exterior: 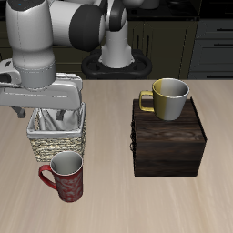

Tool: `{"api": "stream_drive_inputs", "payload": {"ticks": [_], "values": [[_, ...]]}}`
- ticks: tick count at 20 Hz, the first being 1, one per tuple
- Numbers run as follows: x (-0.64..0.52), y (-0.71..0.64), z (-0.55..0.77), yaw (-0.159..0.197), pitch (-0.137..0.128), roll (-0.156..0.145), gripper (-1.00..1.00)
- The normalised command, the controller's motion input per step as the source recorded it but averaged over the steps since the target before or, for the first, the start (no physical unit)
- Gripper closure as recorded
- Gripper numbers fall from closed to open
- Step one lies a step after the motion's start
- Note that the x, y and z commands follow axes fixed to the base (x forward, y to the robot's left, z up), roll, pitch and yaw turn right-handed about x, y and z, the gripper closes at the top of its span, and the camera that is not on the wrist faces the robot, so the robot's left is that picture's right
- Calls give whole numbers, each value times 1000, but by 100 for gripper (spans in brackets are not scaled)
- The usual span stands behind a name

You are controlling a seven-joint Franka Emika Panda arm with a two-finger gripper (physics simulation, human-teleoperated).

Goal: Place the red mug in the basket

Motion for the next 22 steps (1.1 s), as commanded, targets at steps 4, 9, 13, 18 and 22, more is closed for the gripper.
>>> {"api": "stream_drive_inputs", "payload": {"ticks": [4, 9, 13, 18, 22], "values": [[186, -182, 56, -28, -25, -18, -100], [71, -113, -77, -21, 6, -2, -100], [25, -74, -109, -43, 0, -18, -100], [-38, 171, -260, -7, 20, -14, -100], [12, 397, -338, -38, 7, 50, -100]]}}
